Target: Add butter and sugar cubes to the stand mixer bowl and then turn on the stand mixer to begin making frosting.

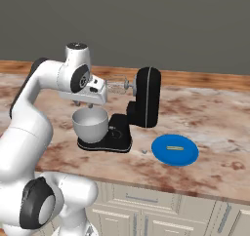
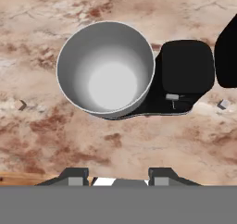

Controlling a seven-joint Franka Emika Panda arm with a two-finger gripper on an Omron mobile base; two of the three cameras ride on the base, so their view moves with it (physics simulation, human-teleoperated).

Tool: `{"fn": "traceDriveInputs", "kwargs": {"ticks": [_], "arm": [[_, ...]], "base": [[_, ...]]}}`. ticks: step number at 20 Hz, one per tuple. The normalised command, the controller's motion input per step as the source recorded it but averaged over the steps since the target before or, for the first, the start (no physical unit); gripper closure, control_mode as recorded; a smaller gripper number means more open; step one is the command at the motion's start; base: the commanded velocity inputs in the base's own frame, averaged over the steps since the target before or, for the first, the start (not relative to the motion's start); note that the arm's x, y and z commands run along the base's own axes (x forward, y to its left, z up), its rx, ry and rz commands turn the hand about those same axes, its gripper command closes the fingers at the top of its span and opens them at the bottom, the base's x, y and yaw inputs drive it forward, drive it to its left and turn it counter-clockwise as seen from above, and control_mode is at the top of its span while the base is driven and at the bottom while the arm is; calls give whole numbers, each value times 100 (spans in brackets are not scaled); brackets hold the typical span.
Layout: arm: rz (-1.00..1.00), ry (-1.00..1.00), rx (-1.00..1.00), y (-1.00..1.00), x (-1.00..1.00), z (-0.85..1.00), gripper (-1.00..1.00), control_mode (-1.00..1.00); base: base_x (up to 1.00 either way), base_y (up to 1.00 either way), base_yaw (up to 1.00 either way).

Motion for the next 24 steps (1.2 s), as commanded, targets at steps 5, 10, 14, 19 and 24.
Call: {"fn": "traceDriveInputs", "kwargs": {"ticks": [5,10,14,19,24], "arm": [[0,0,-3,20,-16,0,-100,-100],[2,-2,-16,63,-25,0,-100,-100],[5,0,-11,74,-11,0,-100,-100],[7,0,-2,61,-1,-12,-100,-100],[9,0,0,56,0,-30,-100,-100]], "base": [[0,0,0],[0,0,0],[0,0,0],[0,0,0],[0,0,0]]}}
